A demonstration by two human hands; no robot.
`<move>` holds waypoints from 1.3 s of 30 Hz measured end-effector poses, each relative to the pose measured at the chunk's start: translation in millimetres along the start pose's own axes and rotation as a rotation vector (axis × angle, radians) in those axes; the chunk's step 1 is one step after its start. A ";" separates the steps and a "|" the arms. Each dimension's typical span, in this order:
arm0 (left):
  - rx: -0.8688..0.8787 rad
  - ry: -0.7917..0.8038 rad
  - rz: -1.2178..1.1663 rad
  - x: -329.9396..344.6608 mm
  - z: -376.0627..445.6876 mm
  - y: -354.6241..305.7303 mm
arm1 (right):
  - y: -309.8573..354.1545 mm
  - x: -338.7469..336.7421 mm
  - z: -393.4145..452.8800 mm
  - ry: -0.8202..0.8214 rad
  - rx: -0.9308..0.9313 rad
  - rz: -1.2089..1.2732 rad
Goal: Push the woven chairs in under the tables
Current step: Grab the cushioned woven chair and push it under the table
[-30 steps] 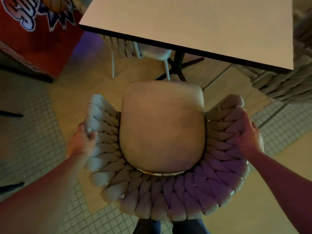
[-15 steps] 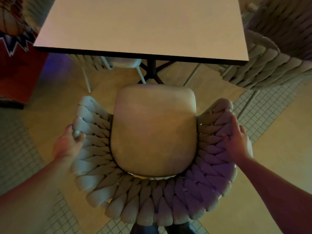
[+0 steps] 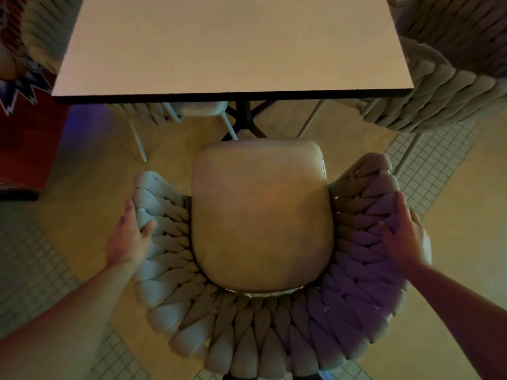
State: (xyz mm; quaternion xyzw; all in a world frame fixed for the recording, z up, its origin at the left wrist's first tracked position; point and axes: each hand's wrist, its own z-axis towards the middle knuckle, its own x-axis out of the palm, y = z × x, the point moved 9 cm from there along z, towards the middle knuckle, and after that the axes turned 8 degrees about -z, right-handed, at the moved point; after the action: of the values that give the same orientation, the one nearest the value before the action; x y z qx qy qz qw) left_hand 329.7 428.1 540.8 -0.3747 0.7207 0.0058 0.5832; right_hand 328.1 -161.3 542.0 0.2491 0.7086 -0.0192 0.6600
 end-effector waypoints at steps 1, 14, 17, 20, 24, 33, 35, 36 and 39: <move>-0.017 -0.002 0.008 -2.2 2.9 1.5 | 2.5 1.2 1.1 0.000 0.011 -0.005; -0.053 -0.016 0.043 -30.7 41.0 25.9 | 48.3 19.5 -5.5 -0.024 0.048 -0.009; -0.020 -0.023 0.035 -30.6 46.0 19.4 | 49.1 20.3 0.7 -0.024 0.042 -0.014; -0.010 -0.028 0.021 -30.6 55.2 13.9 | 52.9 17.3 9.7 -0.040 0.042 -0.010; -0.003 -0.038 0.028 -31.6 65.1 9.8 | 58.4 17.5 18.9 -0.042 0.040 -0.003; 0.014 -0.040 0.044 -32.7 68.0 8.6 | 62.3 18.9 19.1 -0.032 0.045 -0.019; 0.009 -0.043 0.049 -33.0 67.3 9.0 | 62.1 19.5 18.4 -0.028 0.047 -0.028; 0.006 -0.046 0.051 -33.1 67.0 9.0 | 61.6 19.6 18.0 -0.029 0.052 -0.030; 0.008 -0.047 0.050 -32.1 66.1 9.0 | 60.7 18.4 17.4 -0.039 0.065 -0.033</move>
State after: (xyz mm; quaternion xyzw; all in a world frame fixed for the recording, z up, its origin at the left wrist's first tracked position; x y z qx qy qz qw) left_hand 381.2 481.1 542.9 -0.3537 0.7161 0.0262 0.6011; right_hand 367.1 -108.3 540.7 0.2585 0.6984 -0.0579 0.6649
